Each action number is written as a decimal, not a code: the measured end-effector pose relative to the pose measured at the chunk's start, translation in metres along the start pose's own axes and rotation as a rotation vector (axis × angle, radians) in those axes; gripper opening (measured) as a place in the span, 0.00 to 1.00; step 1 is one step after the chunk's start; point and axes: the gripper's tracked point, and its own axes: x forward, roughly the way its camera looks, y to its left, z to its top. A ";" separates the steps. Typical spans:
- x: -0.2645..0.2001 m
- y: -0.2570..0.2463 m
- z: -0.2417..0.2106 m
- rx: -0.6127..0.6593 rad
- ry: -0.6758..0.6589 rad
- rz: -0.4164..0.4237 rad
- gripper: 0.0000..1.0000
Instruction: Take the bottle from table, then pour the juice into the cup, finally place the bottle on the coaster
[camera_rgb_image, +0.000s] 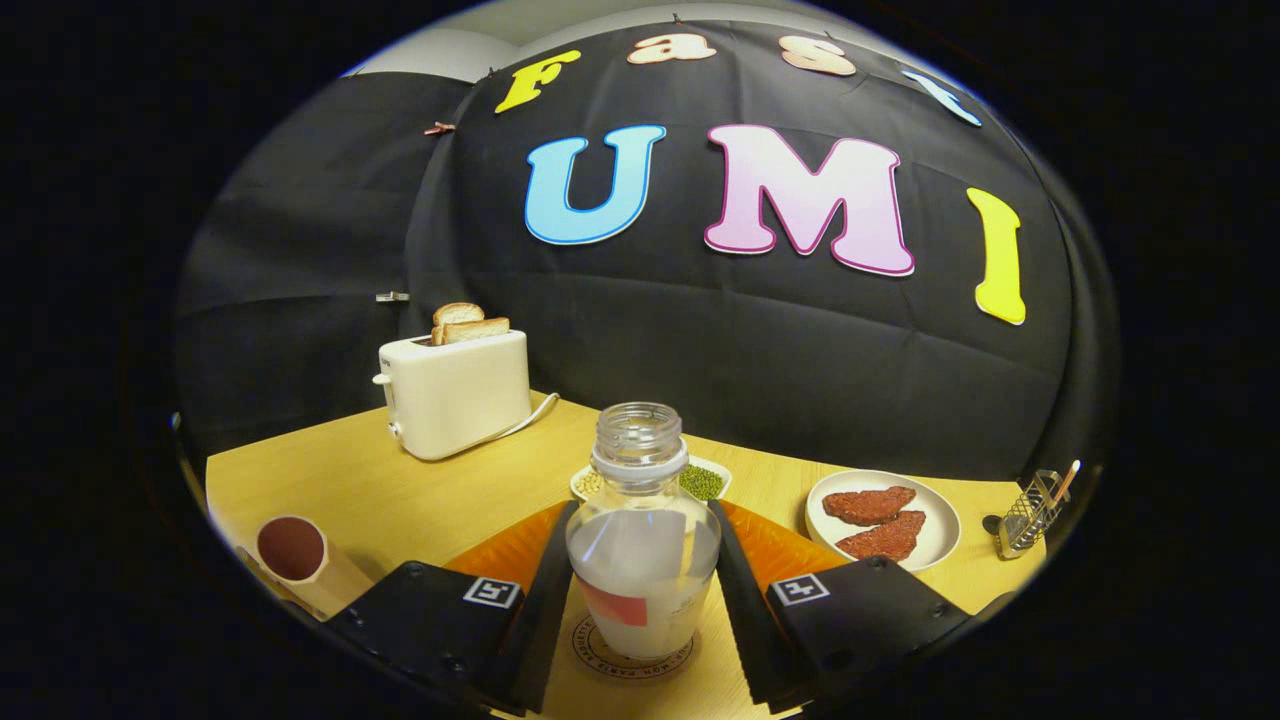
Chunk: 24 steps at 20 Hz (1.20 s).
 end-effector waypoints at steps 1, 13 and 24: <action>0.000 0.000 0.001 -0.006 -0.001 0.001 0.76; -0.032 -0.004 0.016 -0.030 -0.010 0.017 0.99; -0.138 -0.026 0.086 -0.019 -0.100 -0.100 0.97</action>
